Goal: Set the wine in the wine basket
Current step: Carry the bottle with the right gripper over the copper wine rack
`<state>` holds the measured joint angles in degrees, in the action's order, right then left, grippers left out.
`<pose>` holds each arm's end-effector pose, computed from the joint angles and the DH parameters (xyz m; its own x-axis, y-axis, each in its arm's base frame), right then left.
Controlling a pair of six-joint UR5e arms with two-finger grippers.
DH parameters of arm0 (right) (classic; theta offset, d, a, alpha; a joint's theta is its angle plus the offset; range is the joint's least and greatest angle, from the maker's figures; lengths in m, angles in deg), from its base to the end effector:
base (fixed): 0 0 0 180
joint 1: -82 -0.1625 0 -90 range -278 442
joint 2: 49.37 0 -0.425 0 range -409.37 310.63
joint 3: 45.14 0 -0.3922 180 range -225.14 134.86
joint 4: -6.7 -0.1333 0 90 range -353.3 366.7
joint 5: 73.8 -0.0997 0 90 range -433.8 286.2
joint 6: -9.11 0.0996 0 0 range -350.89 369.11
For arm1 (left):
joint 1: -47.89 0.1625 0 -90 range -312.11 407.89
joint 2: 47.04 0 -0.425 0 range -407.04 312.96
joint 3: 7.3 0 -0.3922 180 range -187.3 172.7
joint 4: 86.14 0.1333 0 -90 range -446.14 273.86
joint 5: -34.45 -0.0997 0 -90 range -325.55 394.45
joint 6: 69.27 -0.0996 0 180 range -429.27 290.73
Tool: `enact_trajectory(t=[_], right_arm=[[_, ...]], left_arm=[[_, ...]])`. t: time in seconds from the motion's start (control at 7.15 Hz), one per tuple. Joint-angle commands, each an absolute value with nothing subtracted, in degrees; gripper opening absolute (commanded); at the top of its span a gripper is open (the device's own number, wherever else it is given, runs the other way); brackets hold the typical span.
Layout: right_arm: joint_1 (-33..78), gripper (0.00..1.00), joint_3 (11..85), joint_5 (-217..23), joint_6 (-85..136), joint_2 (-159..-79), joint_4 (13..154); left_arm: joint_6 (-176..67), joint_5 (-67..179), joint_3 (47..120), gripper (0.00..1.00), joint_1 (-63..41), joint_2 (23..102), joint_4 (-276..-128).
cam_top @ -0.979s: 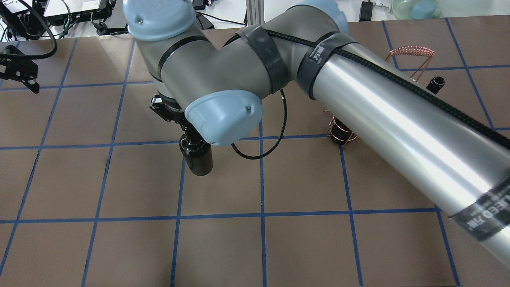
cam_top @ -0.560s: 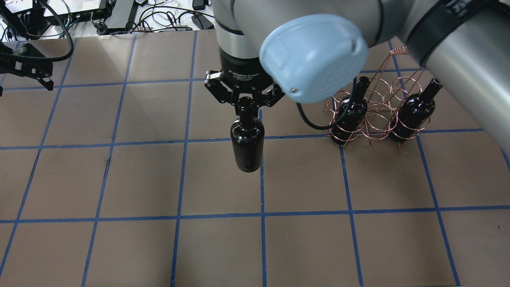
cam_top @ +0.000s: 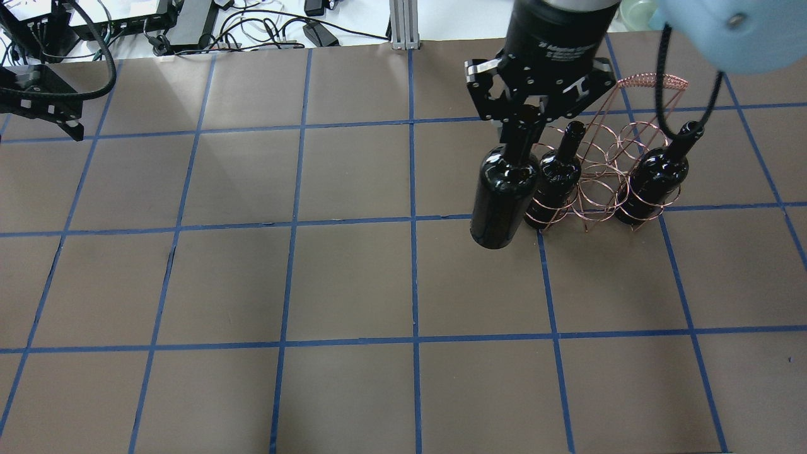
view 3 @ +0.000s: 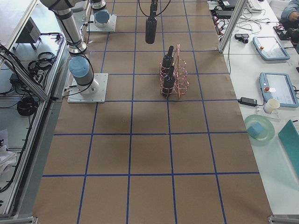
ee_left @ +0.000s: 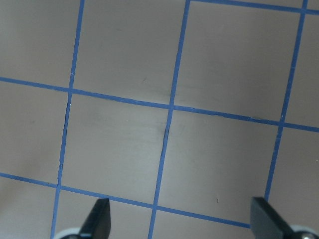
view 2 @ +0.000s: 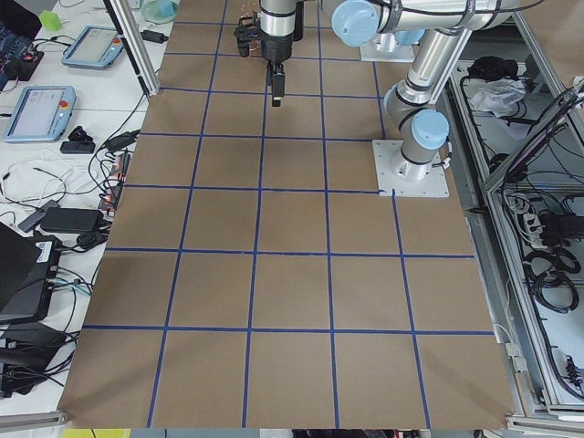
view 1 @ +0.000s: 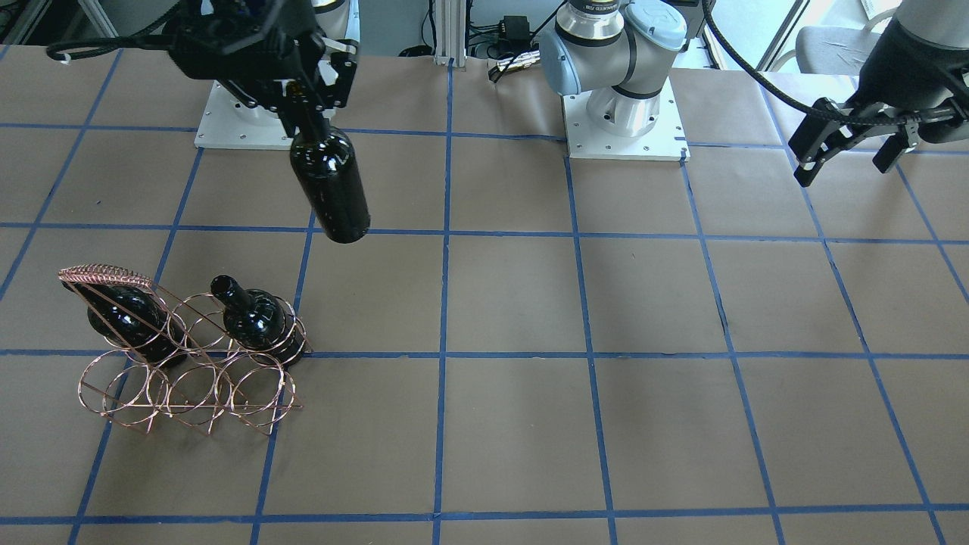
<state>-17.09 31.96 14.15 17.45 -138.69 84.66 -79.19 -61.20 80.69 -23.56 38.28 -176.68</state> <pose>0.2123 -0.4606 0.5713 -0.9993 -0.0131 -0.0358 -0.0132 0.9999 0.0021 0.0307 -0.4797 0.5439 -0.9805 -0.1593 -0.1149 -0.1496 0.9848 -0.0887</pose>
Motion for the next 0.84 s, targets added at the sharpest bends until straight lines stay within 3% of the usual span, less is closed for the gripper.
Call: enact_trajectory(t=[0.0,0.7], right_arm=[[-11.18,0.0,31.94,16.72,8.01,-140.33,81.86],[1.14,0.0,32.12,16.47,-7.94,-139.37,82.11]], left_arm=[[-78.5,-60.83,80.85,1.0,-24.7,38.56,-177.1],[-78.67,-61.25,81.38,1.0,-23.65,38.21,-177.45]])
